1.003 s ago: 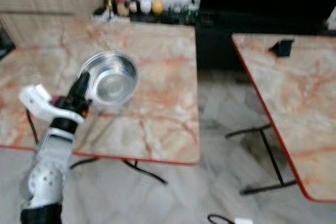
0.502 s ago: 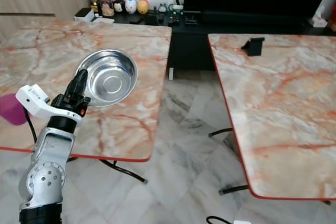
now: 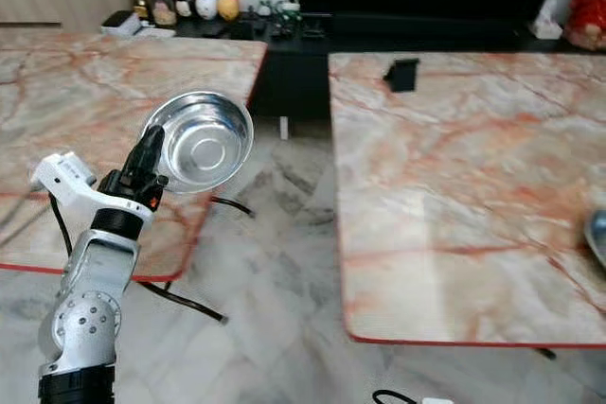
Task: Setting the table
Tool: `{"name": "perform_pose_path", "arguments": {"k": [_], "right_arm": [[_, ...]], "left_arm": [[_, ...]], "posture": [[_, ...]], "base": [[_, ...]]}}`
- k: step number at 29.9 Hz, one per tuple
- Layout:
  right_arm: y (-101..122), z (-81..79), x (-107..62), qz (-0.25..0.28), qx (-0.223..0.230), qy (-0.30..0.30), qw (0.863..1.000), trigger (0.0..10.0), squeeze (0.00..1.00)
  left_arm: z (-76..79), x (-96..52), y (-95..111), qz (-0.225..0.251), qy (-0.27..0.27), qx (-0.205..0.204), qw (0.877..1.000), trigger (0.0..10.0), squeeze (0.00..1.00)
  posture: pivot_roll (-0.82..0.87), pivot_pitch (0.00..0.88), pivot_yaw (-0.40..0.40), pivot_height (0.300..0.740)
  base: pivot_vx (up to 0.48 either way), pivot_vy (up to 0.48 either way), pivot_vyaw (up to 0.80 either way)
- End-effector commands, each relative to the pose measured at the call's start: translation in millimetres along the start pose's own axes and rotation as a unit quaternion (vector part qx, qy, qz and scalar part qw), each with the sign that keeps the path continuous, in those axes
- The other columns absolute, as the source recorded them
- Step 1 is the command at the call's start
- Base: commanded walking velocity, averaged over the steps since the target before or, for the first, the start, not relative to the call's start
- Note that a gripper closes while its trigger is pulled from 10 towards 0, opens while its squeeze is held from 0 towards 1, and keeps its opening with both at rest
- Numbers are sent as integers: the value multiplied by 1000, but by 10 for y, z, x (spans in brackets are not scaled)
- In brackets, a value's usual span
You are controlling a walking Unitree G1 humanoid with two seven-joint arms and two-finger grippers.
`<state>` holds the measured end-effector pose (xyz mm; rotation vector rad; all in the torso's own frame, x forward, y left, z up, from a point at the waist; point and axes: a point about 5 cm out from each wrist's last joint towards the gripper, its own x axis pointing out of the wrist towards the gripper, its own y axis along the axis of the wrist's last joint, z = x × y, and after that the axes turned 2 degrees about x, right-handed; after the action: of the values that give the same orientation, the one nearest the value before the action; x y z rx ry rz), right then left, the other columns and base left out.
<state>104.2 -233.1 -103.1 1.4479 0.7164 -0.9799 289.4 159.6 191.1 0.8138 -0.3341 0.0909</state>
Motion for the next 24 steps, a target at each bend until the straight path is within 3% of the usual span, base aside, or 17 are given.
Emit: {"name": "perform_pose_path", "arguments": {"k": [1,24], "right_arm": [[27,46,-2,4,-1,-5,1000,10000,0],[42,43,2,5,2,-5,1000,10000,0]], "left_arm": [[87,30,30,6,-20,6,1000,10000,0],[83,27,10,-9,-25,32,999,10000,0]], "posture": [[-28,0,-3,732],[-25,0,-3,732]], "base": [[0,-394,0],[0,-393,0]]}}
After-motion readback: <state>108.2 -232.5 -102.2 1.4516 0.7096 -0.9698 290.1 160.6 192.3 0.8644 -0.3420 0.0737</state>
